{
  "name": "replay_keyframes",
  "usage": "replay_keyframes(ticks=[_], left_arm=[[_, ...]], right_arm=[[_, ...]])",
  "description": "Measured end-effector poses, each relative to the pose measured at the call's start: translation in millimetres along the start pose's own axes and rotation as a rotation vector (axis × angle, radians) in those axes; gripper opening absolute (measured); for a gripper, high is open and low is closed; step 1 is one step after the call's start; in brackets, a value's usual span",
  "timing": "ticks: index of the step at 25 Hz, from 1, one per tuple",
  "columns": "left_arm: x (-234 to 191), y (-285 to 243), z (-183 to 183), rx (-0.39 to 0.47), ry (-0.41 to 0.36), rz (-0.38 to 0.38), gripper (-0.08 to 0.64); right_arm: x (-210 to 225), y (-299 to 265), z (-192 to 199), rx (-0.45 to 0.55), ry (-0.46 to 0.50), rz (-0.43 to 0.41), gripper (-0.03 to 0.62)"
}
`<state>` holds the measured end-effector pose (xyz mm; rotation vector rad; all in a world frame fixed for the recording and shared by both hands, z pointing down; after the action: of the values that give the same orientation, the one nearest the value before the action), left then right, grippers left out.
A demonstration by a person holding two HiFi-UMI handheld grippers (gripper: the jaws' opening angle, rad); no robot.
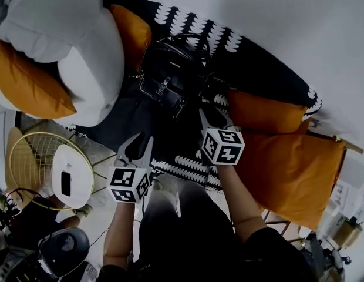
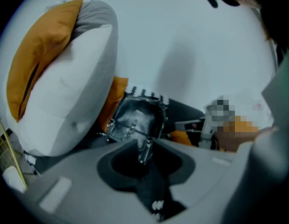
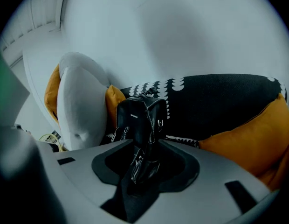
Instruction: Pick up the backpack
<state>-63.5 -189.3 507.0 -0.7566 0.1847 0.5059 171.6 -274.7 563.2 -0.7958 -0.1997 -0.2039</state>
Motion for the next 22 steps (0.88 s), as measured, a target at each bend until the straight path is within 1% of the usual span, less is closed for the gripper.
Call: replay_keyframes(ticks=[3,10,14,17,22], left_arm=[[-11,-15,0,-0.034,0.021,0.011,0.091],[-30,-38,6,-0.074,0.048,0.013,0.092],[-40,-52,10,-0.091,0.061,0.009,0.091],[-44,-59,12,-0.091,0.076,0.006,0.091],[-50,-65,18,-0.105,0.085,-0.001,0.091]], right_arm=[[3,-23,-1,-0.019,-0.015,0.023,0.141],[9,-63,1,-0.029,-0.069,0.034,0.158],[11,-81,-1,-0.01,-0.081,0.044,0.182],[12,-91,-1,0.0,-0.087,0.042,0.187],[13,-106,0,0.017,-0.076,0.052,0.218]])
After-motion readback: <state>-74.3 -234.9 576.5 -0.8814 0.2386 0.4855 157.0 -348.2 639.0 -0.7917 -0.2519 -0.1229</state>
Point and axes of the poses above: the fingertips, and each gripper's own axes: y backward along the fingers, x to its right, z out of its underside, the point moved 8 cm from there along y, backward along the fingers, and after that the axes turned 8 degrees about z, right-handed, at the moved point
